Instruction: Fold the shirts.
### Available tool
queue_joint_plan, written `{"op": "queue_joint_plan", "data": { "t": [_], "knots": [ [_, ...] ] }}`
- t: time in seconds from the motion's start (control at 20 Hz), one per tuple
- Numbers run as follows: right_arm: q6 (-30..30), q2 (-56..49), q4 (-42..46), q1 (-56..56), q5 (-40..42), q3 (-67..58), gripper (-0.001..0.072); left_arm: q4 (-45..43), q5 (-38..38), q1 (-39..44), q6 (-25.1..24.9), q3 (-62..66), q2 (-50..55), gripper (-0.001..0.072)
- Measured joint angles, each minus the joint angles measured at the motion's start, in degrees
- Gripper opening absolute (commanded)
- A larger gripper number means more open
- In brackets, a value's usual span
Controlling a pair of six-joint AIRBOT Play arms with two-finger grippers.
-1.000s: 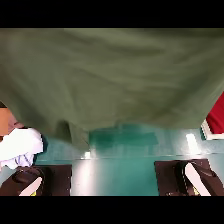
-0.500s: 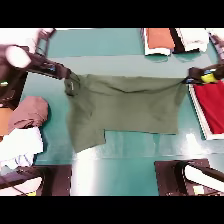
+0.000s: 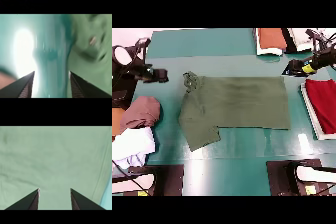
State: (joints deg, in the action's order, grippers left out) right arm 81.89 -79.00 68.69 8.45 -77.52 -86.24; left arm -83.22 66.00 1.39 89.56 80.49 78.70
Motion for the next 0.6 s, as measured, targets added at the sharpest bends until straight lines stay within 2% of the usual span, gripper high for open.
{"op": "queue_joint_plan", "data": {
  "t": [0.25,0.4,0.6],
  "knots": [
    [-1.36,8.24,-1.95,-0.59,-1.16,9.44,0.0449,6.34,1.11,-2.71,-1.4,-19.56,-6.91,0.0518],
    [-1.99,12.76,-4.96,-0.74,0.83,15.26,0.0449,14.05,-2.36,-3.15,-4.92,-30.62,-8.61,0.0518],
    [-2.36,15.82,-7.61,-0.81,2.03,18.97,0.0448,21.07,-7.82,-2.6,-7.54,-38.29,-9.53,0.0517]
  ]
}}
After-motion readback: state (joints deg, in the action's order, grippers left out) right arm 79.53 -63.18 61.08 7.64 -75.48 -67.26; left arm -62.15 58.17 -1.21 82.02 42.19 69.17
